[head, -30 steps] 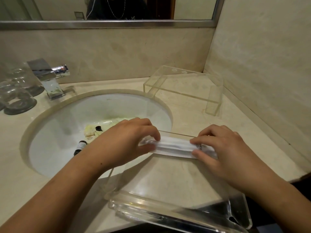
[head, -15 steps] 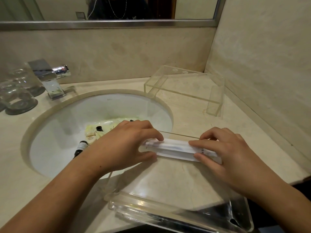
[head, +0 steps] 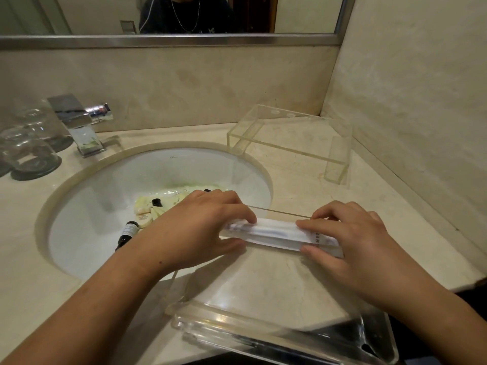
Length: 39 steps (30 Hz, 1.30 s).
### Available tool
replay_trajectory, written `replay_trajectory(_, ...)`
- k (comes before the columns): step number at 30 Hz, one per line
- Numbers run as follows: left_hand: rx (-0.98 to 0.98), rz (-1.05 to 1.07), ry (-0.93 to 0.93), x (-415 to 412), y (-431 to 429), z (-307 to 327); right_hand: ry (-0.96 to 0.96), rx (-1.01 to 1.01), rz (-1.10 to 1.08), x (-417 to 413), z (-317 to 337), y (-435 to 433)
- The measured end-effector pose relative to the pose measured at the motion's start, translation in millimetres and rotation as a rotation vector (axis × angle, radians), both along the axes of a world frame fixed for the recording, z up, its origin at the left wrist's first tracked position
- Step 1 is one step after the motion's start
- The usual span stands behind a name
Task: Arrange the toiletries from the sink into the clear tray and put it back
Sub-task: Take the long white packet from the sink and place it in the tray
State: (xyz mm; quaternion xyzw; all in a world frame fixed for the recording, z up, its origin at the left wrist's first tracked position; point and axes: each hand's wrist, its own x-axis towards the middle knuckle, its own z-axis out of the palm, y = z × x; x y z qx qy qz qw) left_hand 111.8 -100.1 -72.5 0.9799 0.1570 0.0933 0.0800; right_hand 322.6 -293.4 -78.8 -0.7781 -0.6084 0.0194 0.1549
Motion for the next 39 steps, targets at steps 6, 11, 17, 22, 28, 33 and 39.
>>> replay_trajectory(6, -0.011, 0.002, -0.037, -3, -3, 3, 0.012, 0.041, 0.002, -8, 12, -1)
replay_trajectory(11, 0.016, -0.004, -0.028, -2, -3, 2, -0.014, -0.074, 0.051, -12, 14, 6)
replay_trajectory(17, 0.021, 0.045, -0.072, -1, -3, -4, -0.031, -0.118, 0.094, -14, 8, 5)
replay_trajectory(22, -0.014, 0.029, -0.044, -2, -1, -6, -0.04, -0.06, 0.103, -18, 8, 5)
replay_trajectory(28, -0.076, 0.015, 0.008, 1, 0, -8, 0.009, 0.045, 0.105, -21, 10, 6)
replay_trajectory(33, -0.067, -0.001, -0.02, -3, 3, -3, -0.02, 0.159, 0.118, -21, 22, 7)
replay_trajectory(39, -0.036, 0.049, -0.12, -5, 7, 6, -0.026, 0.174, 0.13, -12, 15, 21)
